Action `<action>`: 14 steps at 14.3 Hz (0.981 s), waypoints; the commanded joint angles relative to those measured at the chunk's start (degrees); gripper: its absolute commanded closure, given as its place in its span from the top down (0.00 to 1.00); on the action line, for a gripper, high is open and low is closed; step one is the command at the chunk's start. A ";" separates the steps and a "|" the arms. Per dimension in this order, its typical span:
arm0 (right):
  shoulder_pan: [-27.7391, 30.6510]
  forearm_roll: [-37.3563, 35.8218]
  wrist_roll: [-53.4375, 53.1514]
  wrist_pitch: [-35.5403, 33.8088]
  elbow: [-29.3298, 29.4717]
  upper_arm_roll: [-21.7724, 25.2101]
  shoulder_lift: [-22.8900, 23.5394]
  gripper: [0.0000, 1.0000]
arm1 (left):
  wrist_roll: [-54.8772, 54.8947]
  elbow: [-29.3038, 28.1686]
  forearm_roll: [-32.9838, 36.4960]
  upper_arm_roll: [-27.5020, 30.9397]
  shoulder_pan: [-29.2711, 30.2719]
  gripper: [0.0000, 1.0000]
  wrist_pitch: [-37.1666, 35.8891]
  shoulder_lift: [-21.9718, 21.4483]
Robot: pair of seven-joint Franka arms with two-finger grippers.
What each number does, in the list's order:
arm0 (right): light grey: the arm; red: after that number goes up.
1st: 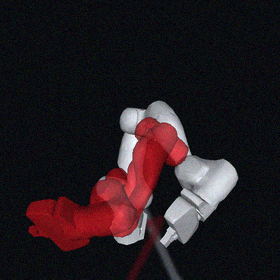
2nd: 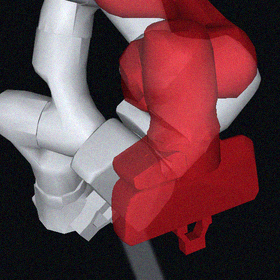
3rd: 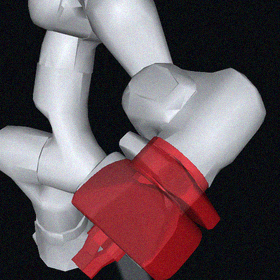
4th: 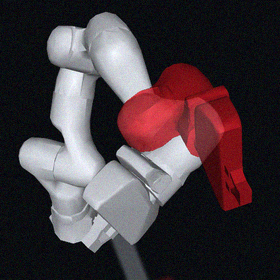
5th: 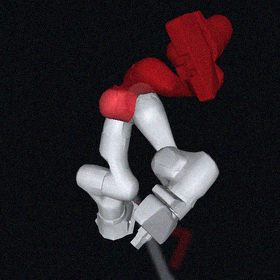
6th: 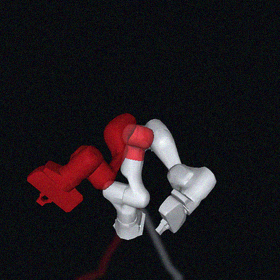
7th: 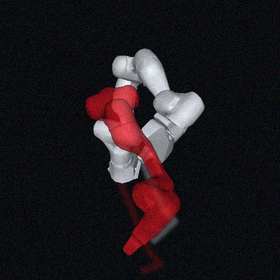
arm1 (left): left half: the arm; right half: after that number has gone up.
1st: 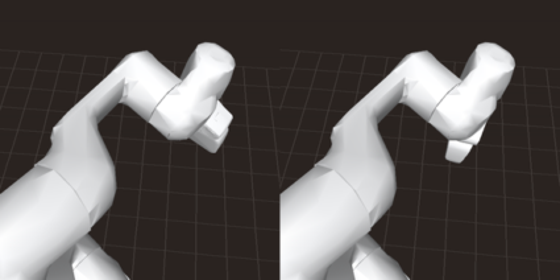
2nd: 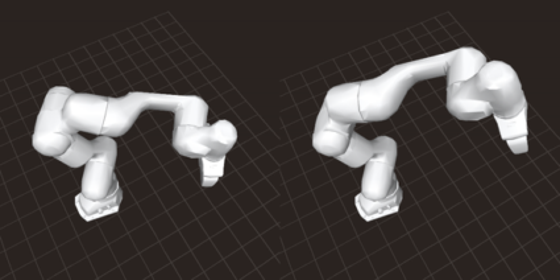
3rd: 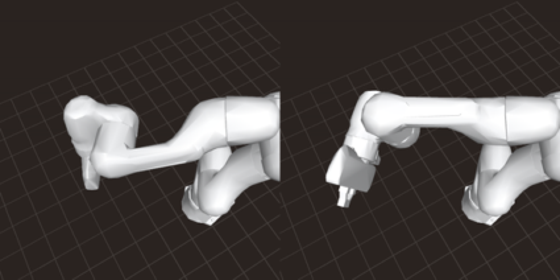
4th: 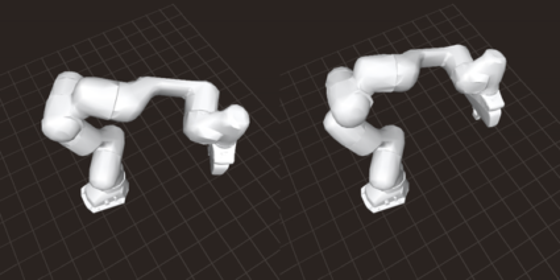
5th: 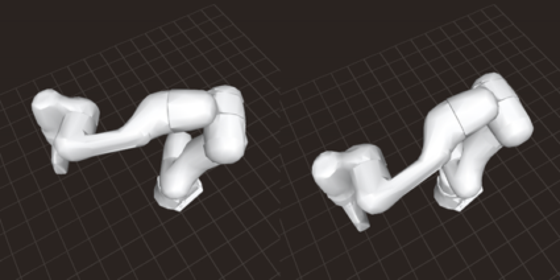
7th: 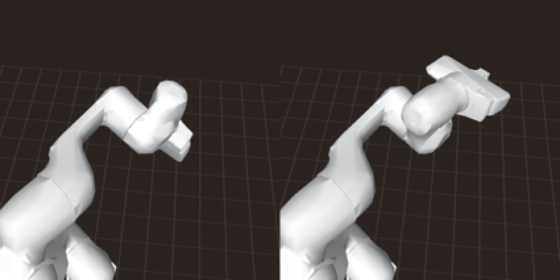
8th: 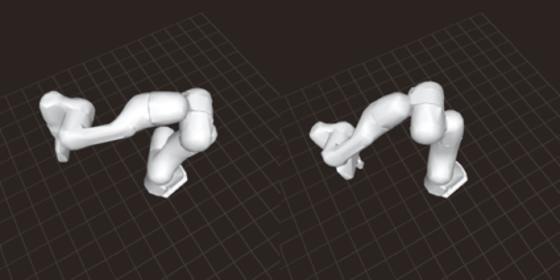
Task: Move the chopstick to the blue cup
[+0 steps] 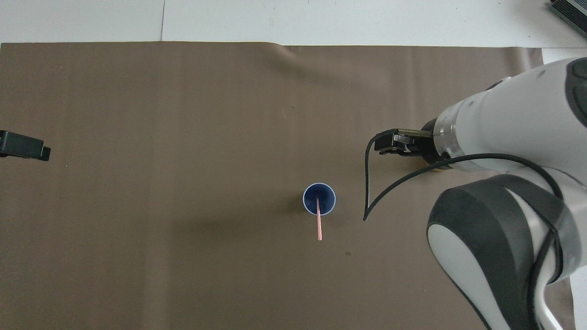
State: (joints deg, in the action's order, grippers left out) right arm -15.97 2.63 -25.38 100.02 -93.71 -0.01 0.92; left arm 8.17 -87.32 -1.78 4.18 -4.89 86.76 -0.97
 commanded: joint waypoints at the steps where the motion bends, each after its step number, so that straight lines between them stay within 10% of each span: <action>1: 3.13 -1.13 2.96 -5.60 4.31 -0.61 -0.66 1.00 | 0.44 -1.80 0.37 -0.40 0.67 1.00 0.25 -1.58; 14: 14.65 -5.61 18.79 -12.92 4.26 -1.14 -4.70 1.00 | 0.70 -1.71 0.54 -0.40 0.67 1.00 2.54 -1.23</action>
State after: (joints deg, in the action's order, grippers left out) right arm -1.89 -1.18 -8.10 87.12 -87.24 0.12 -4.05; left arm 8.18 -87.32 -1.78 4.22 -4.89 87.99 -0.97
